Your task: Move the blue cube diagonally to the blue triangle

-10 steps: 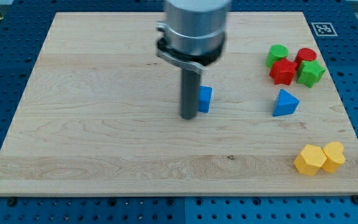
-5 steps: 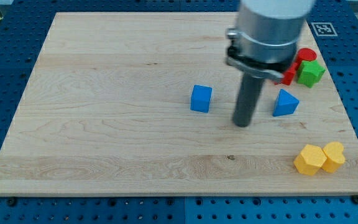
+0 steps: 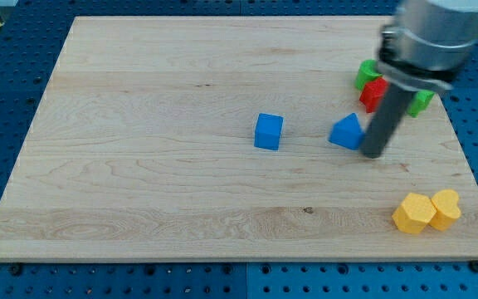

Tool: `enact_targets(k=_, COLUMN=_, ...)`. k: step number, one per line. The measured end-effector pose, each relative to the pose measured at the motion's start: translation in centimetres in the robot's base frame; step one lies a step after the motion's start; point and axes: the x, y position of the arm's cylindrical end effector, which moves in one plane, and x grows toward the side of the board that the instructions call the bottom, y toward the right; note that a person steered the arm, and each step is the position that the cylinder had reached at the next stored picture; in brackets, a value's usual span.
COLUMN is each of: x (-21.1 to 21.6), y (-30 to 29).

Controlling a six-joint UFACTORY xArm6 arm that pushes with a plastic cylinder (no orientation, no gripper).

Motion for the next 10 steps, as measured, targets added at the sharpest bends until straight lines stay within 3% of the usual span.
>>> enact_targets(k=2, x=-3.9, y=-10.6)
enact_targets(k=4, x=-0.7, y=-10.1)
enact_targets(k=5, x=1.0, y=-13.7)
enact_targets(k=6, x=-2.6, y=-18.0)
enact_targets(k=7, x=-8.8, y=-19.4)
enact_targets(k=8, x=-7.7, y=-19.5)
enact_targets(k=9, x=-1.5, y=-19.2)
enact_targets(k=10, x=-0.9, y=-15.9)
